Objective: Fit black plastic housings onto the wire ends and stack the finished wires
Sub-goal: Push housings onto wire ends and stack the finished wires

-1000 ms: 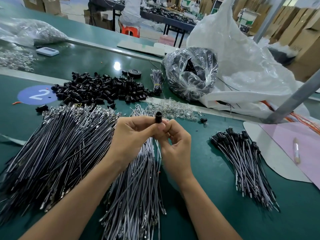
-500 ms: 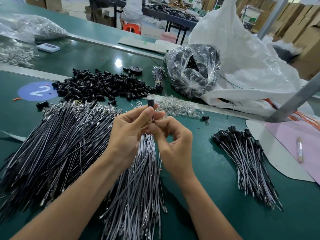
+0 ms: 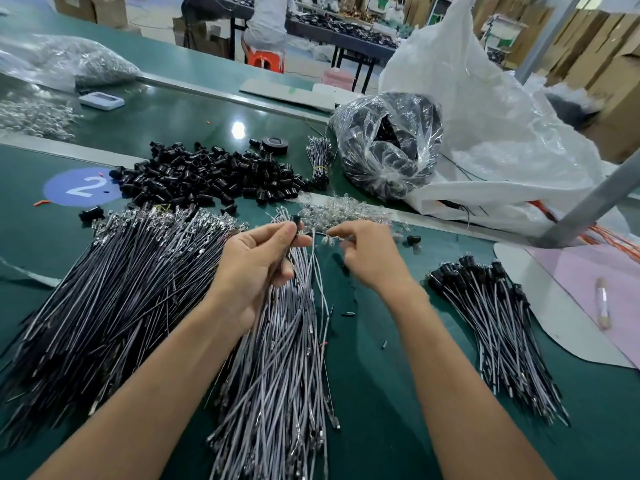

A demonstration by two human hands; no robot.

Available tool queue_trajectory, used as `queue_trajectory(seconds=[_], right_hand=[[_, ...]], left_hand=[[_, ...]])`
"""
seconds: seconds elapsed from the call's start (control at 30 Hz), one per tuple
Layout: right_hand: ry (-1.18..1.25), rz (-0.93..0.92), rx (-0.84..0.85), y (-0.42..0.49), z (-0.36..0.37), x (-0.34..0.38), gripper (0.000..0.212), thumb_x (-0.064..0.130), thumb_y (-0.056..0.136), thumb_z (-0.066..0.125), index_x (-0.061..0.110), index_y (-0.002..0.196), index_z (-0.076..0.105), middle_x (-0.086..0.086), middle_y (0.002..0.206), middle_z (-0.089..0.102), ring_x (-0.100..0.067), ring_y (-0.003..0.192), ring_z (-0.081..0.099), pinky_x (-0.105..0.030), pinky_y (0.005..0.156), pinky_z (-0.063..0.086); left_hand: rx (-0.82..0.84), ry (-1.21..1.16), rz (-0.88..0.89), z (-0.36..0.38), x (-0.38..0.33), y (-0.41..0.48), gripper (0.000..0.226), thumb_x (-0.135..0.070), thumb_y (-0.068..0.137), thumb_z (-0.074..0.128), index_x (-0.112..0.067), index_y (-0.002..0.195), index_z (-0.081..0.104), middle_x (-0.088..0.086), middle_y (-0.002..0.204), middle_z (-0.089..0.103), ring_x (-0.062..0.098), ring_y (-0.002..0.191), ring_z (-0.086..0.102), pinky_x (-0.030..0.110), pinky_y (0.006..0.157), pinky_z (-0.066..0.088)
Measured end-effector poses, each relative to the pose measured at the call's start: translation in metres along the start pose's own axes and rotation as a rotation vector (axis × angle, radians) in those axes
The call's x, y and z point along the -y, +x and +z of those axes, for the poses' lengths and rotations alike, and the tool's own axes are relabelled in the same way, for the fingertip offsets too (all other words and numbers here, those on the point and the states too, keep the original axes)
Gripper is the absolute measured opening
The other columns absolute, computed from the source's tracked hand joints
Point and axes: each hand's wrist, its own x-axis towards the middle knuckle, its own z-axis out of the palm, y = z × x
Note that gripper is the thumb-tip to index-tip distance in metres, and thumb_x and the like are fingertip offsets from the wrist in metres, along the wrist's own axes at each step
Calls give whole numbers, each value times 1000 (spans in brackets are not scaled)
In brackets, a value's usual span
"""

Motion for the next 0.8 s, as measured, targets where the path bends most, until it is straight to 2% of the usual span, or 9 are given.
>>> queue_trajectory(seconds=[0.1,0.23,0.4,0.47,0.53,0.6,0.63,0.7,0.8], right_hand=[[-123,-5,6,11,12,2,28,15,90,68,10,117,69,-10,114,63,-25,98,61,-33,91,49],[-167,-2,-53,18,17,1,24,29,87,73,8,99,69,-8,99,65,-23,91,60,-33,81,50],[-215,-42,-77,20,14,0,16,21,94,62,7,97,69,-9,98,67,-24,91,61,-34,79,50],[-103,-50,-155,15,10,-2,12,14,95,59,7,96,69,-9,93,70,-24,87,64,-36,79,53],[226,-38,-201,5,3,-2,10,5,93,59,10,93,68,-8,84,72,-23,79,69,-37,78,57],[530,-66,-184,-9,-5,0,19,0,92,59,17,89,68,-4,80,72,-18,75,70,-33,75,59],[608,-99,-161,-16,-8,1,24,0,92,59,21,88,69,-2,80,72,-15,74,70,-31,74,59],[648,-139,-121,-27,-10,2,26,1,94,59,24,88,70,1,79,71,-11,74,68,-28,74,58],[637,-128,-103,-32,-9,3,20,2,95,59,17,91,71,1,75,69,-6,69,65,-25,70,57]], left_hand=[[-5,73,21,1,5,0,23,-18,88,65,-6,107,68,8,87,75,10,44,55,18,42,44],[7,137,44,1,8,1,24,-19,88,66,-6,107,69,8,85,75,11,50,58,19,46,46],[11,160,61,3,9,1,19,-14,90,65,-5,106,69,8,82,74,12,50,58,19,45,45],[4,185,82,4,9,0,15,-12,91,65,-7,105,69,7,80,74,11,48,56,18,43,43],[6,237,109,4,9,0,14,-12,89,68,-10,102,69,7,79,75,9,46,53,17,42,40],[21,292,124,5,9,0,18,-16,83,72,-11,100,71,8,81,76,8,44,51,16,43,39],[29,308,129,5,9,-1,21,-19,79,74,-11,99,71,8,81,76,7,43,51,17,44,40],[43,327,141,6,10,-1,26,-24,72,76,-12,95,72,8,81,76,8,42,52,19,46,41],[63,347,170,6,10,-1,29,-28,65,79,-14,91,75,8,79,76,8,41,52,21,47,43]])
